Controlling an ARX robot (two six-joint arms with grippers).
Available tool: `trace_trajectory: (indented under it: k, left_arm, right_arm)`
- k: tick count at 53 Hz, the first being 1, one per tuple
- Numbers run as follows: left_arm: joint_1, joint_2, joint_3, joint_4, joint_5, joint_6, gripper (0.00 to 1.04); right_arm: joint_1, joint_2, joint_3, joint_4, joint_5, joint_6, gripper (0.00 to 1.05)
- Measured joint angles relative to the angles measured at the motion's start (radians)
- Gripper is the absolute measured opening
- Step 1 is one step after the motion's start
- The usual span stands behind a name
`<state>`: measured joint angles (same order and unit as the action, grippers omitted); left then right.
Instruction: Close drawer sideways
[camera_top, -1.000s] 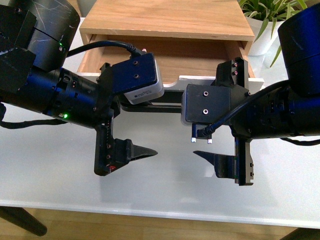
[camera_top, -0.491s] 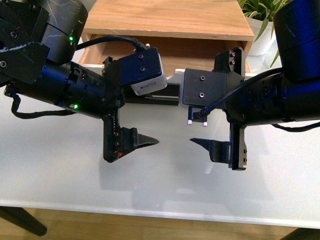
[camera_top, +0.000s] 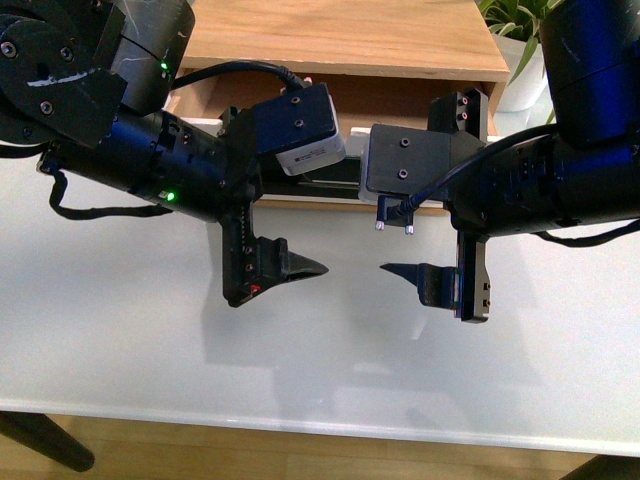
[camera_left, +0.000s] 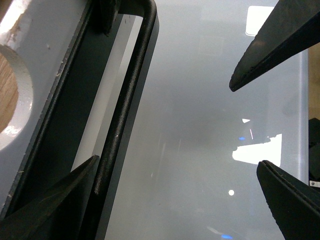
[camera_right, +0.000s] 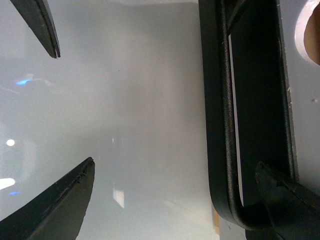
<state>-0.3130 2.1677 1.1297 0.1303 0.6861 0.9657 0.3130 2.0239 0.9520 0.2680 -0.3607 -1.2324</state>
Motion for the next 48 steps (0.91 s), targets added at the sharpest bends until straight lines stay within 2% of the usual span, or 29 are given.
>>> trace_trajectory:
  k: [48]
  left_arm:
    - [0.003, 0.211, 0.356, -0.026, -0.035, -0.082, 0.96]
  right_arm:
    - [-0.058, 0.191, 0.296, -0.022, 0.013, 0.006, 0.96]
